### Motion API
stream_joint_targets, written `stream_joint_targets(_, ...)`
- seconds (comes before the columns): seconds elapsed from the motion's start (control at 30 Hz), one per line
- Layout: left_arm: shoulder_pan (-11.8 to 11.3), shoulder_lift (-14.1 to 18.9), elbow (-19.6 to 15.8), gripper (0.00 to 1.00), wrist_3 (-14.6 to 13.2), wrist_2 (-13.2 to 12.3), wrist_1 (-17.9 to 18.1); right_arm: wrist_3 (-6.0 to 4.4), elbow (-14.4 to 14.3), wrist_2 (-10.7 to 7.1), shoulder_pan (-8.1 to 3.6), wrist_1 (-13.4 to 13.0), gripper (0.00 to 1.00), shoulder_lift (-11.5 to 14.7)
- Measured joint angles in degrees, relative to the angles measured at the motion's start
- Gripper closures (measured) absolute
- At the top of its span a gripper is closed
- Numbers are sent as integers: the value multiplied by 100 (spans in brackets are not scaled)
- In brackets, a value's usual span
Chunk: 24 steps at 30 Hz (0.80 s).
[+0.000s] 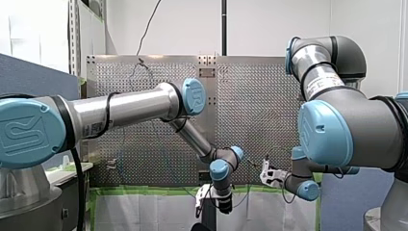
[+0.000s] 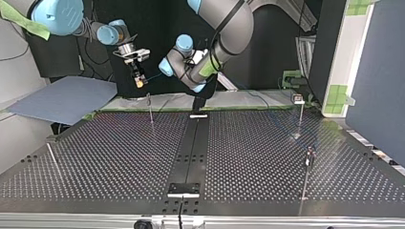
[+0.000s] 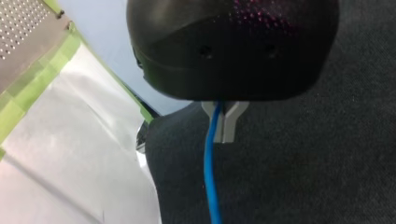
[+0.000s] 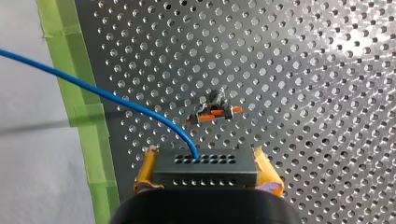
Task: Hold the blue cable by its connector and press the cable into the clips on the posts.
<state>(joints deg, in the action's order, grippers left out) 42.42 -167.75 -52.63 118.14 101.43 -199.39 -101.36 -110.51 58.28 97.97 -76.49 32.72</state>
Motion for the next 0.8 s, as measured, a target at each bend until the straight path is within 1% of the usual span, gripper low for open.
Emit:
stream_joint_targets(0.2, 9, 7, -7, 100, 83, 112, 17, 0, 0, 0, 14, 2, 100, 2)
stream_joint_targets(0.37, 47, 17, -14, 100, 45, 171, 104, 0, 0, 9, 13, 2, 100, 3)
stream_joint_targets(0.47, 84, 62, -58, 100, 15, 259, 215, -3, 3, 15, 4, 2, 100, 3)
stream_joint_targets(0.6, 128, 223, -222, 100, 33, 407, 405, -47, 18, 31, -31, 12, 100, 3)
stream_joint_targets(0.8, 193, 495, -495, 100, 75, 629, 685, -96, 74, 83, -87, 108, 100, 3)
